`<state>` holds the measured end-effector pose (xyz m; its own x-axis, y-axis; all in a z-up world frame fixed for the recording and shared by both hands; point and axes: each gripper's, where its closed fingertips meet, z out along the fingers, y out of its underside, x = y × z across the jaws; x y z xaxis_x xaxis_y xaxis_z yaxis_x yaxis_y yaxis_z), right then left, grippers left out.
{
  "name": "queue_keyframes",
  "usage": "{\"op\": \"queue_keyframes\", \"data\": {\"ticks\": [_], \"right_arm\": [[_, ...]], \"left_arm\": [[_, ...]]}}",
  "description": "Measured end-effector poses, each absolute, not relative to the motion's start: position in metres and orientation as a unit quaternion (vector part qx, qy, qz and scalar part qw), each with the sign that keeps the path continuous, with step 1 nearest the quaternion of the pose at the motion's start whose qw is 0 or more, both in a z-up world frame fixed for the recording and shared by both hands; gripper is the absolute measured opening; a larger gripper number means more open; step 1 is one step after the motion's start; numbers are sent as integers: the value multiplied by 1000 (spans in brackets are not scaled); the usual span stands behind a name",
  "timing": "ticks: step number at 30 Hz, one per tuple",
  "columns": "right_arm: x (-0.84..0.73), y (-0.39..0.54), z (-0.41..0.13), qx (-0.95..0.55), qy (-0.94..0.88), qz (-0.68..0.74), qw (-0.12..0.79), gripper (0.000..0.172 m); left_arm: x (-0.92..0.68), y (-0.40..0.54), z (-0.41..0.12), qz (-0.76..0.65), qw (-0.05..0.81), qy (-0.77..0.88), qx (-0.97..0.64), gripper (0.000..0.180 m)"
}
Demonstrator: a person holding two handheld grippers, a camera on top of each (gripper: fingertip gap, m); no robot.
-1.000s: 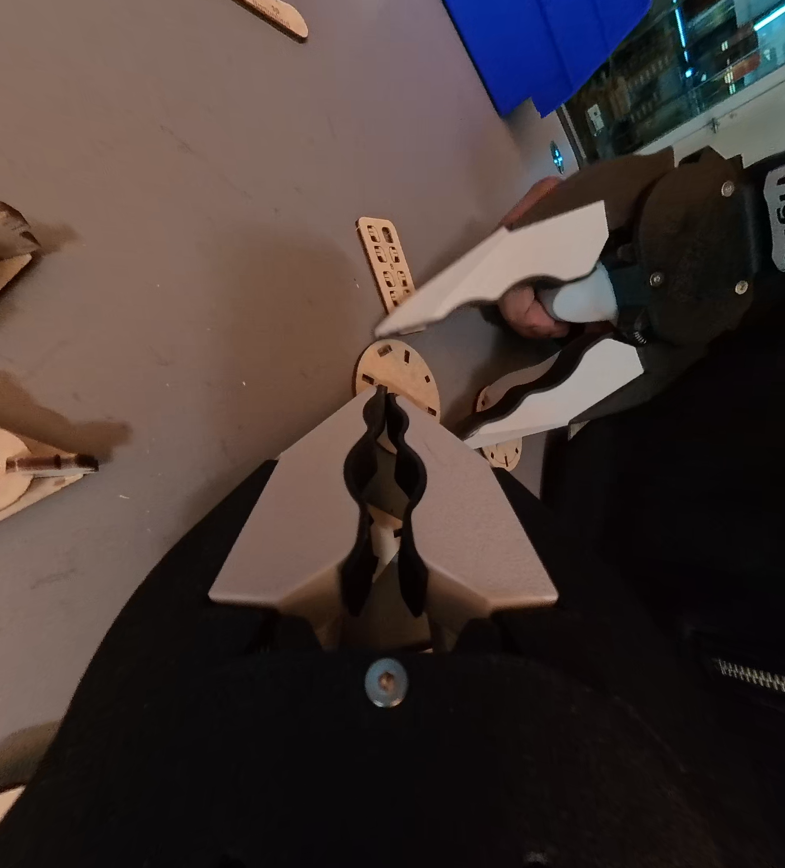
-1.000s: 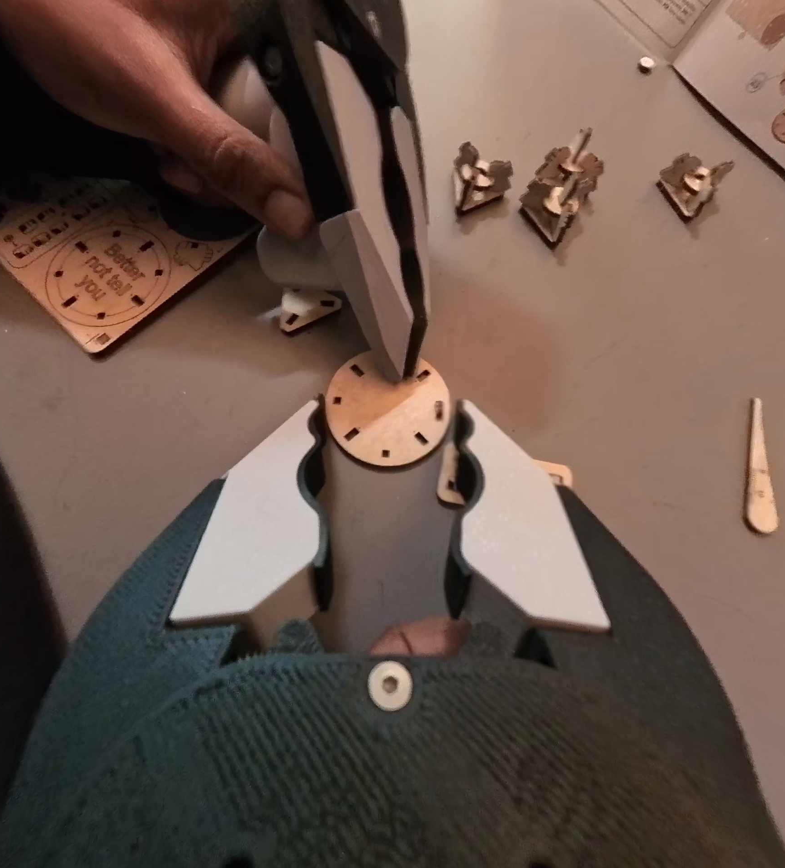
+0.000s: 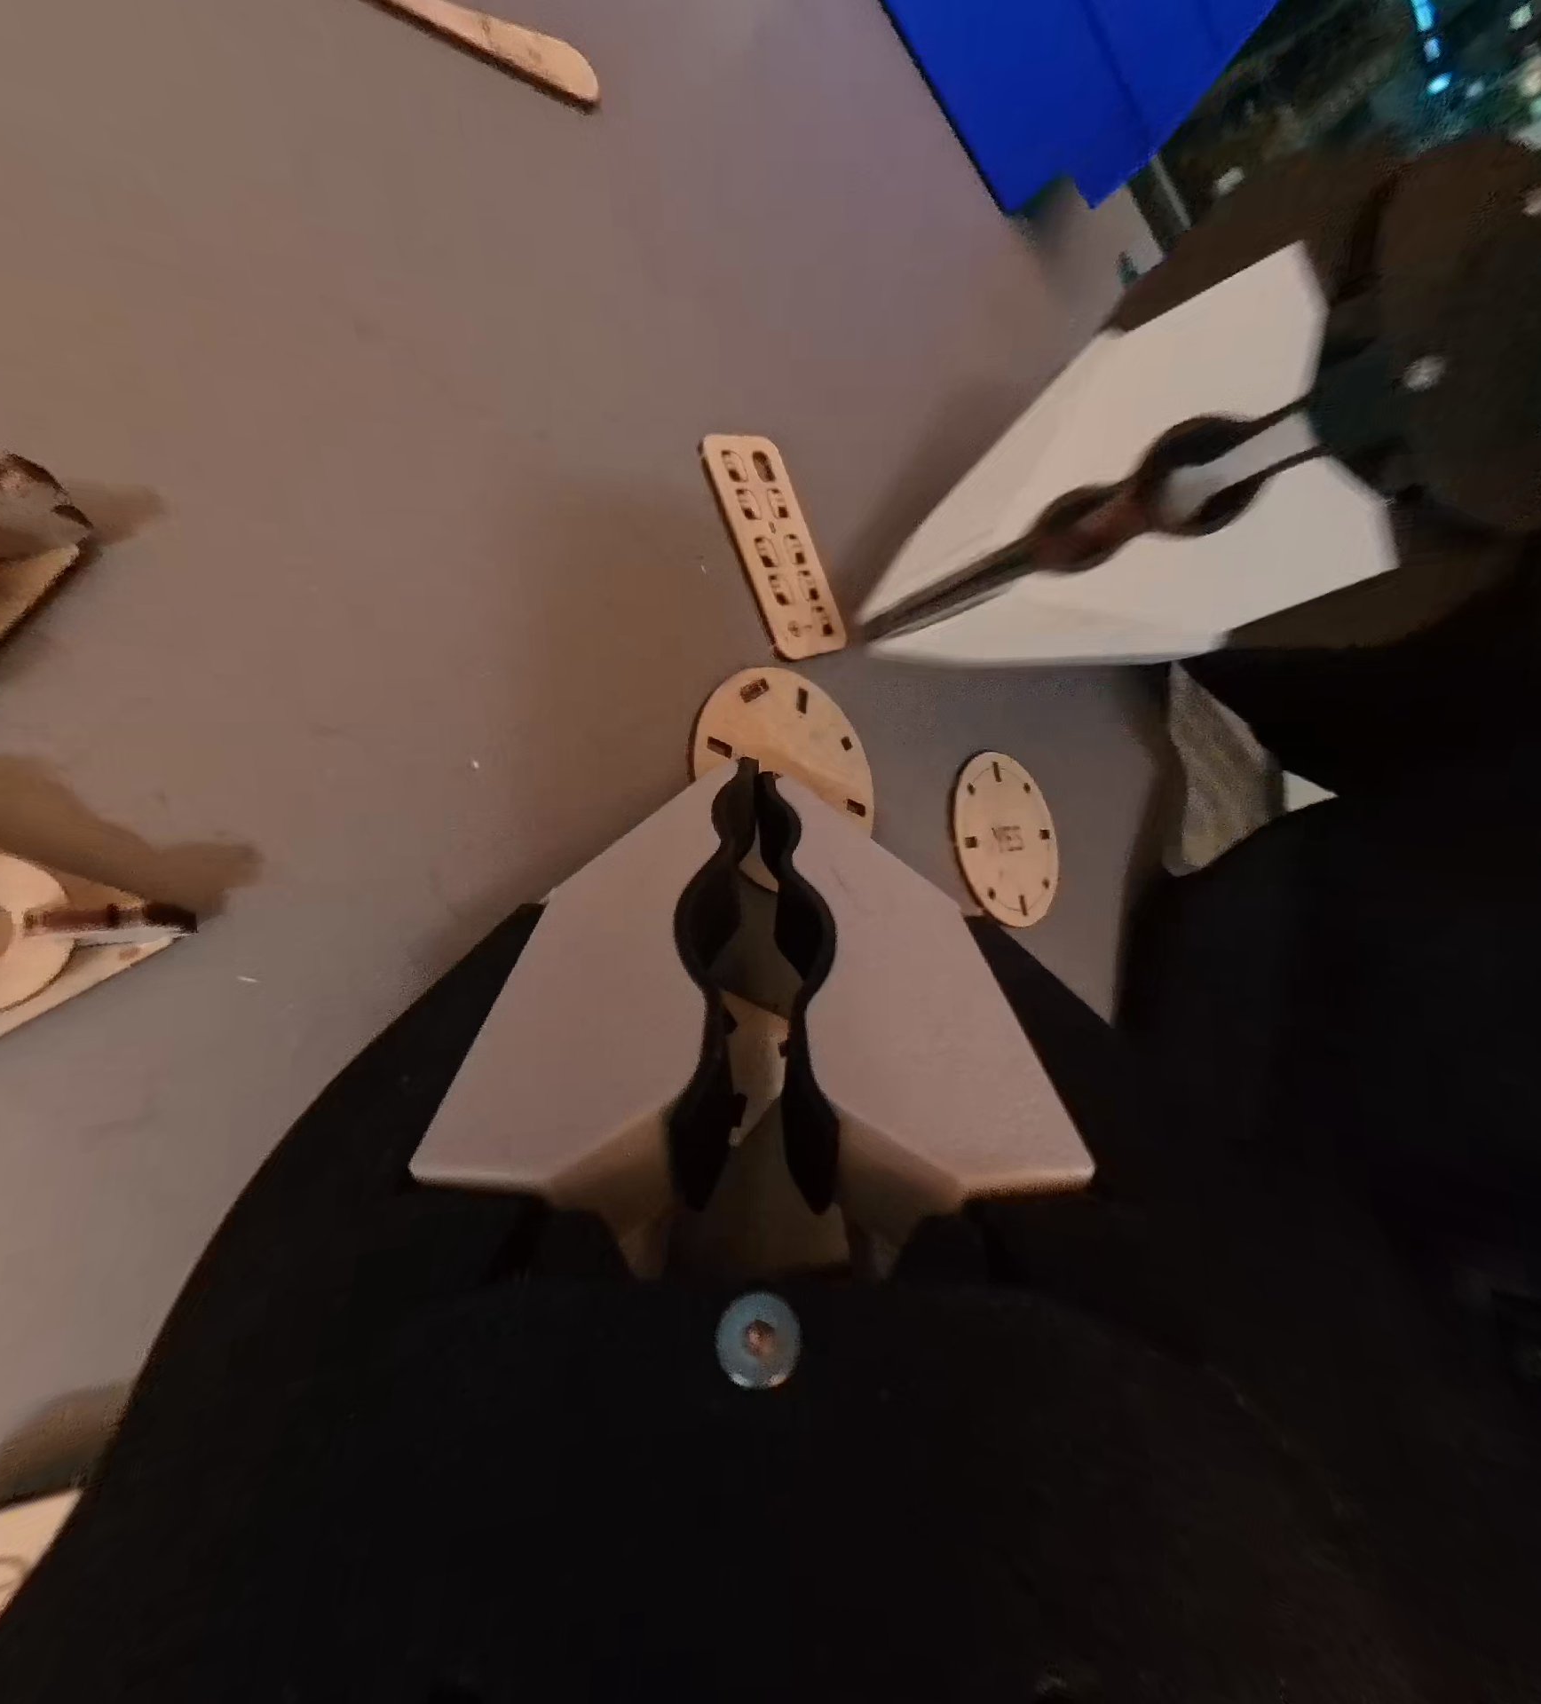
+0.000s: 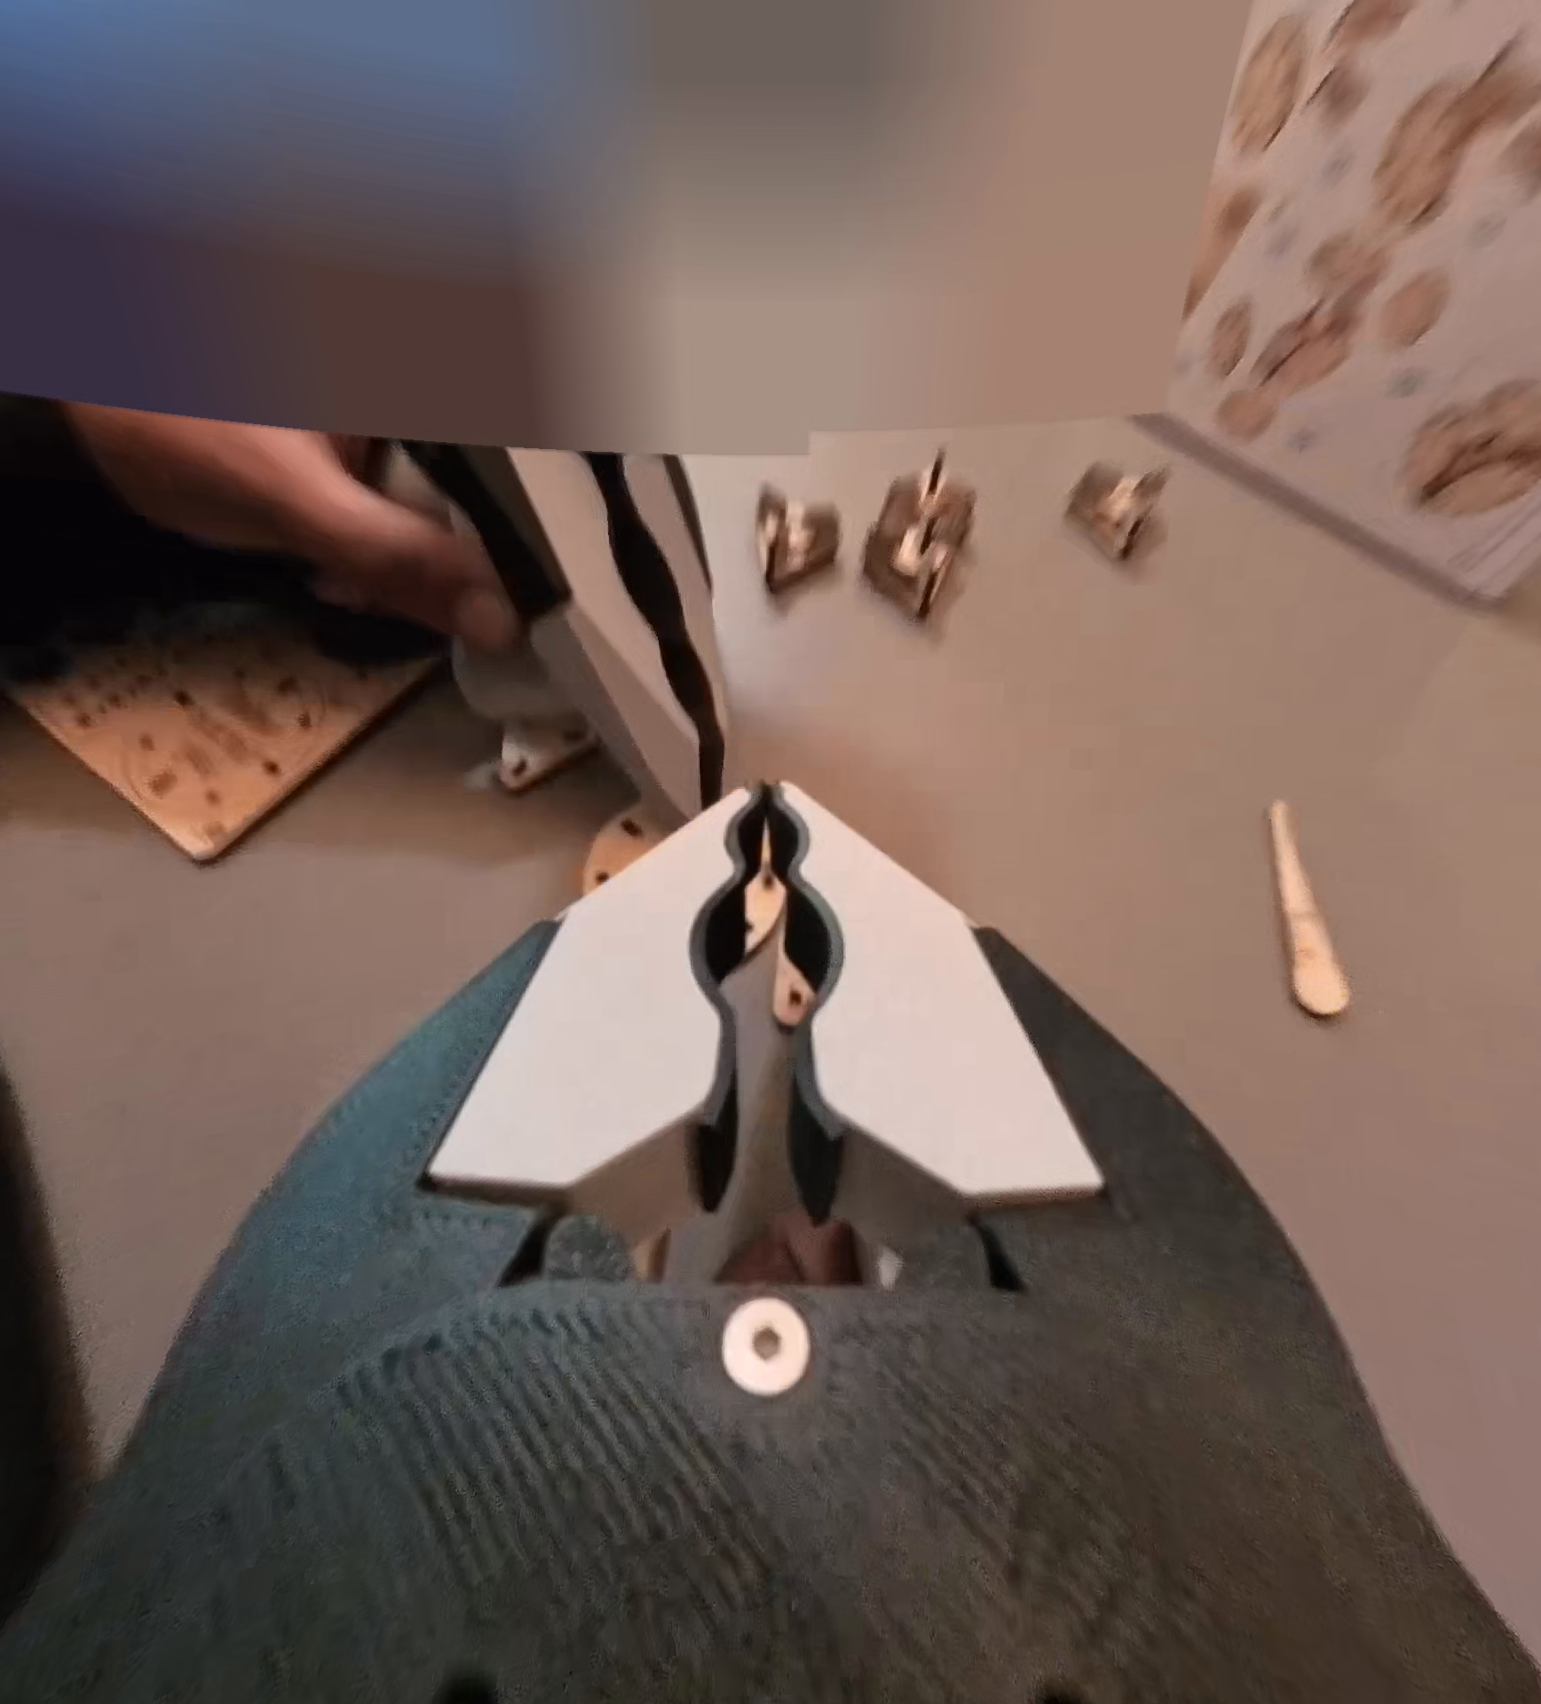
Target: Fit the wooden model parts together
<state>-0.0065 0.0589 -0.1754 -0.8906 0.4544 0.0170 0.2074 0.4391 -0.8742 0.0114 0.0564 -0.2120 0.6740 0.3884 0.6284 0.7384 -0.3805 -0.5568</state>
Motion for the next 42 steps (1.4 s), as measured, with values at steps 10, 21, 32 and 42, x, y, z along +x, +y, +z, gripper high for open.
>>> {"op": "queue_keyframes", "data": {"ticks": [10,21,32,42], "right_arm": [[-42,63,-111,-230,-687,640,256,15],[-24,73,-119,-231,-705,644,186,0],[-37,80,-120,-243,-702,622,248,10],[-52,87,-123,-290,-693,621,225,26]], "left_arm": [[-46,-11,-123,1,585,-364,-724,0],[-64,-60,-101,116,610,-365,-694,0],[-55,-113,-51,146,641,-372,-656,2],[-74,-204,-106,146,593,-463,-642,3]]}}
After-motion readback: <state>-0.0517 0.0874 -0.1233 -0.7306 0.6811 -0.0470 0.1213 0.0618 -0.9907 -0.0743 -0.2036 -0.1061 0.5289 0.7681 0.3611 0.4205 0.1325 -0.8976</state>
